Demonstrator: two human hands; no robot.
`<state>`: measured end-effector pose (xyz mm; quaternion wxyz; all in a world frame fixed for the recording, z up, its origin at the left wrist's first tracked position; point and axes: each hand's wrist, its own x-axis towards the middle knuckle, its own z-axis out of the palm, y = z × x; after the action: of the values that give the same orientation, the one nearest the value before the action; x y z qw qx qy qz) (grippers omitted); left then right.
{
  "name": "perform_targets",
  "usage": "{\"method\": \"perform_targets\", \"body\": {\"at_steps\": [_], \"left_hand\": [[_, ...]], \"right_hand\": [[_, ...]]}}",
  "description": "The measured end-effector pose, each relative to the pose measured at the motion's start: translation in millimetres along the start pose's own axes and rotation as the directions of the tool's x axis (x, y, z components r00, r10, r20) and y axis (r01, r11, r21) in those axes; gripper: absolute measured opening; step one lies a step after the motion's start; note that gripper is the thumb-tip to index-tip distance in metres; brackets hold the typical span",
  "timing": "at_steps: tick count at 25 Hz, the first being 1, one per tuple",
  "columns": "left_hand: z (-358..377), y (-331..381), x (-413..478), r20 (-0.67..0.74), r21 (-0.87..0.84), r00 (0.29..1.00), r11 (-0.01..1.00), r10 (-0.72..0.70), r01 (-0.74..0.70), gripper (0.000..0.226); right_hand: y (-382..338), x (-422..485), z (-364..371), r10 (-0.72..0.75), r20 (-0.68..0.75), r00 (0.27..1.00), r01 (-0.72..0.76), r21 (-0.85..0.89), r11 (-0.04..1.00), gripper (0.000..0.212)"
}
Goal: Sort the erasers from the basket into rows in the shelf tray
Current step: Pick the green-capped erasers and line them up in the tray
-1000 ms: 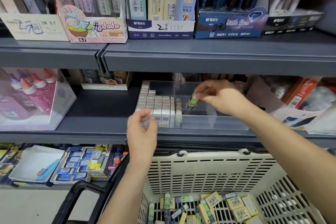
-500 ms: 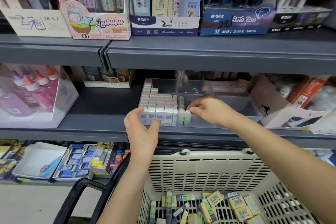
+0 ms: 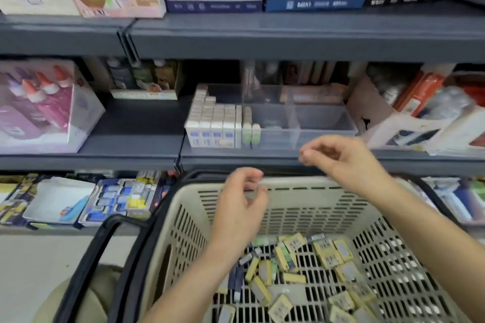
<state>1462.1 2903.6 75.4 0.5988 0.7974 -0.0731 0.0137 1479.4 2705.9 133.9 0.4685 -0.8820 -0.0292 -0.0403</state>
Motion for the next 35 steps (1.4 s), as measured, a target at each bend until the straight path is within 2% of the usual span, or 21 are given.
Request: {"method": "perform_targets", "body": {"at_steps": [1,4,6,8,12,14,16,18,20,22,24,26,28,30,32,35], "left_hand": [[11,-7,-8,0.094,0.044,0.995,0.999,-0.021,0.017,0.026],[38,-40,-16,0.228,0.130,0.954,0.977,-0.193,0.166,0.017],[47,-69,-20,0.244,0.181,0.905,0.933,-0.348,0.310,0.011],[46,-97,-29,0.240,0.244,0.850,0.876,-0.469,0.415,0.010],[40,-125,-43,0.246,0.340,0.790,0.813,-0.561,0.472,0.008],[43,-123,-46,0.285,0.339,0.751,0.795,-0.596,0.503,0.007],[47,-119,-49,0.322,0.346,0.682,0.752,-0.656,0.560,0.007],[49,-113,-52,0.373,0.305,0.582,0.688,-0.723,0.659,0.010],[47,-110,-52,0.422,0.184,0.498,0.609,-0.758,0.772,0.030],[46,-107,-51,0.476,-0.046,0.465,0.507,-0.746,0.860,0.028],[43,-108,-48,0.443,-0.178,0.486,0.458,-0.753,0.871,0.014],[37,-114,-44,0.329,-0.164,0.508,0.481,-0.797,0.861,0.007],[29,-122,-40,0.246,-0.201,0.490,0.451,-0.836,0.870,0.005],[23,-125,-38,0.232,-0.246,0.460,0.406,-0.857,0.880,0.003],[24,-127,-39,0.255,-0.232,0.441,0.388,-0.860,0.892,0.012],[27,-125,-40,0.283,-0.220,0.434,0.382,-0.855,0.898,0.009]], "right_hand": [[16,-20,7,0.065,0.075,0.995,-0.065,-0.003,0.998,0.006],[76,-68,42,0.236,0.282,0.930,-0.138,-0.326,0.935,0.007],[110,-85,63,0.338,0.319,0.885,-0.150,-0.493,0.857,0.015],[130,-90,80,0.372,0.327,0.869,-0.128,-0.578,0.806,0.022],[139,-93,116,0.486,0.342,0.804,-0.147,-0.678,0.720,0.023],[139,-96,128,0.521,0.343,0.782,-0.155,-0.702,0.695,0.025],[137,-96,131,0.520,0.319,0.792,-0.194,-0.676,0.711,0.025],[136,-99,131,0.522,0.296,0.800,-0.301,-0.555,0.776,0.026],[130,-106,133,0.486,0.322,0.812,-0.369,-0.361,0.856,0.023],[122,-111,139,0.404,0.411,0.817,-0.318,-0.263,0.911,0.022],[119,-107,142,0.361,0.459,0.812,-0.231,-0.315,0.920,0.024],[121,-95,138,0.369,0.415,0.832,-0.160,-0.458,0.875,0.026],[127,-87,136,0.316,0.438,0.841,0.040,-0.635,0.771,0.046],[132,-83,142,0.307,0.531,0.790,0.222,-0.714,0.664,0.068],[133,-81,151,0.340,0.538,0.772,0.246,-0.745,0.620,0.075],[137,-76,155,0.313,0.496,0.810,0.233,-0.763,0.603,0.066]]}}
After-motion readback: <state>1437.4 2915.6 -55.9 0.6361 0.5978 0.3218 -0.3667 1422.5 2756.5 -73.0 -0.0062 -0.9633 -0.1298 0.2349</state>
